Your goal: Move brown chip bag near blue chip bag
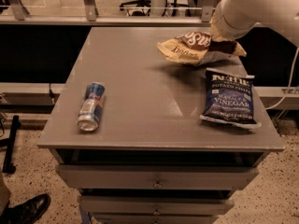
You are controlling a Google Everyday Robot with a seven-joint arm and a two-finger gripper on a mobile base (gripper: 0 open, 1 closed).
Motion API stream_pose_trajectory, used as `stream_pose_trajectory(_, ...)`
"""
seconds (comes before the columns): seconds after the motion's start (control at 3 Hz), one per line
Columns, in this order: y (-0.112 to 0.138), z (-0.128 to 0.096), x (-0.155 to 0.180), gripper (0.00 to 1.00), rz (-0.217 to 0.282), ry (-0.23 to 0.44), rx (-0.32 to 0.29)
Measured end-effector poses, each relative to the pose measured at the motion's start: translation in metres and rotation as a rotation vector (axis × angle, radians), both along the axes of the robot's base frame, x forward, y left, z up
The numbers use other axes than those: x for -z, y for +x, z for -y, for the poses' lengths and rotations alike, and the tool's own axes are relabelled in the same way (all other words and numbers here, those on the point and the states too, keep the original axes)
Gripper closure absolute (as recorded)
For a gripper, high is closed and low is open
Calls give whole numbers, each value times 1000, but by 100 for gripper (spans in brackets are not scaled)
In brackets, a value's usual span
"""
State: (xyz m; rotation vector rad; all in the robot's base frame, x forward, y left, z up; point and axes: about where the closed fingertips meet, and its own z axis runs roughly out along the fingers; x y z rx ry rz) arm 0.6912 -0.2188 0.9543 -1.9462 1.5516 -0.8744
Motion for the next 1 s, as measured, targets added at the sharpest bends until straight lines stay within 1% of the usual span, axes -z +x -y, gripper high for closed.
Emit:
stream_pose_trajectory(0.33,-26,-4,9,83,-29,25,53)
stream_pose_trajectory(0.67,-42,-13,17,60,-55,64,76)
stream_pose_trajectory(1.0,-53,-20,27,28,-88,104,93)
